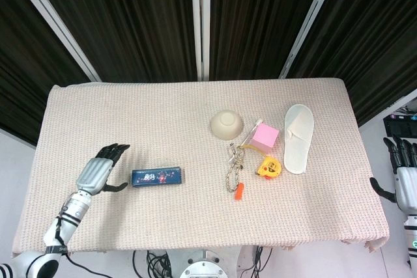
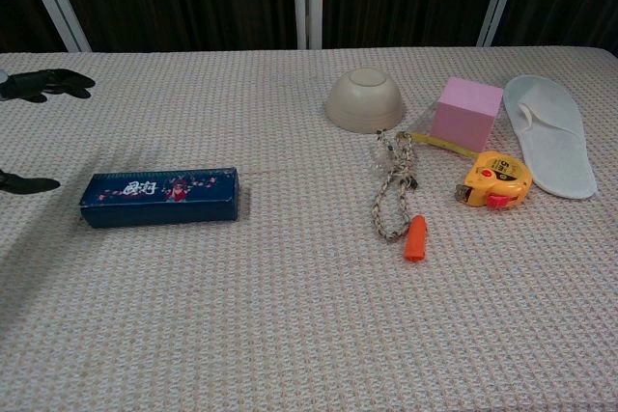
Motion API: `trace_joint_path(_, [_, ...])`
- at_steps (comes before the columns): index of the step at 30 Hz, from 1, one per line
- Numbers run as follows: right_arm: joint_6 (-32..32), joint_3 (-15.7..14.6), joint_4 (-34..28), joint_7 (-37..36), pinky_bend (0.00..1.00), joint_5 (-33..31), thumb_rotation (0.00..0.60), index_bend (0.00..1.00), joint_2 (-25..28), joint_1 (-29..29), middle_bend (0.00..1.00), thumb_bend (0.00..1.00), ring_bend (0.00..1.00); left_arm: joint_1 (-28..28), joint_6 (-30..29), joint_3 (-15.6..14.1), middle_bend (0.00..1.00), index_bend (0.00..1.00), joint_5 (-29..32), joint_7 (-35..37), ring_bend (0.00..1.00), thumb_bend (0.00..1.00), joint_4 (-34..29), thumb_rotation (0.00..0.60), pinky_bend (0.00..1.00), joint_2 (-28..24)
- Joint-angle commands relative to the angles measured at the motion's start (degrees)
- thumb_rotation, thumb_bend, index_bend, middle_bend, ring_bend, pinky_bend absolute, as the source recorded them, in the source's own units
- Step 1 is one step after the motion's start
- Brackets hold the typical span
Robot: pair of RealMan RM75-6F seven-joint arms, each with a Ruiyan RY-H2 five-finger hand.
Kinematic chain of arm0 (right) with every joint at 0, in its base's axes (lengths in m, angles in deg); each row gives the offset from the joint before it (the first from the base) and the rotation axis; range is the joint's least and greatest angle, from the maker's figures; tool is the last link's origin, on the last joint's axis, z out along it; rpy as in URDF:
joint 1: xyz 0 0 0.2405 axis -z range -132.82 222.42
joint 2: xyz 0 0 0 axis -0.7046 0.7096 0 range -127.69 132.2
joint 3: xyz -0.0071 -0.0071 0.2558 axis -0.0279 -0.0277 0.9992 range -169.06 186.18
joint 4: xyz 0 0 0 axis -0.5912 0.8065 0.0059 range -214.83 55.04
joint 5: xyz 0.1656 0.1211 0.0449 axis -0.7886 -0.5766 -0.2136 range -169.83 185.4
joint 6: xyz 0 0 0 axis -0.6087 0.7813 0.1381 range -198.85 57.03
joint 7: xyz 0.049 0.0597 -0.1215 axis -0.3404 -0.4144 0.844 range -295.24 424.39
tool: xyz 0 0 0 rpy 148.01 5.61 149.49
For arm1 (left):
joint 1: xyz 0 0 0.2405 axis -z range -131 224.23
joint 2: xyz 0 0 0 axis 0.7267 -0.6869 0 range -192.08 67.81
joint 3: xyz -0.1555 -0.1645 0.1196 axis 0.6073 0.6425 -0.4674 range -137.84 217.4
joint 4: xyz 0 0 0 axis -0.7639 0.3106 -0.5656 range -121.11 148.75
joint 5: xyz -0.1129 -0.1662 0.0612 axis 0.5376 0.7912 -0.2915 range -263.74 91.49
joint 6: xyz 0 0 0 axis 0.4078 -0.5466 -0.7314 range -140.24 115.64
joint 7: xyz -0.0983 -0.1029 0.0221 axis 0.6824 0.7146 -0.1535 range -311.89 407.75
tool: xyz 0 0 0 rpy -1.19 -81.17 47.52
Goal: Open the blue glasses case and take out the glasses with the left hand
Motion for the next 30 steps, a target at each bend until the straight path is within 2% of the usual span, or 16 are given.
trace_joint_path(1, [-0.51, -0.06, -0.13, 0.22, 0.0, 0.13, 0.6, 0.0, 0.1, -0.32, 0.0, 0.21, 0.0, 0.39, 0.77, -0.26, 0.08, 0.06, 0.7, 0.92, 0.0, 0.21, 1.01, 0.6, 0.09, 0.99])
trace_joint_path(8, [-0.86, -0.09, -0.54, 0.76, 0.0, 0.35, 0.6, 0.0, 0.18, -0.69, 0.0, 0.21, 0.0, 1.3, 2.26, -0.82, 0.09, 0.06, 0.78, 4.11, 0.0, 0.21, 3.25, 0.6, 0.09, 3.52])
trace_joint_path(30, [-2.24, -0.3, 0.86, 0.56, 0.0, -1.29, 0.6, 0.0, -0.36, -0.78, 0.0, 0.21, 0.0, 3.2, 3.74, -0.96, 0.18, 0.07, 1.83, 6.33, 0.0, 0.22, 6.34, 0.6, 0.1, 6.37])
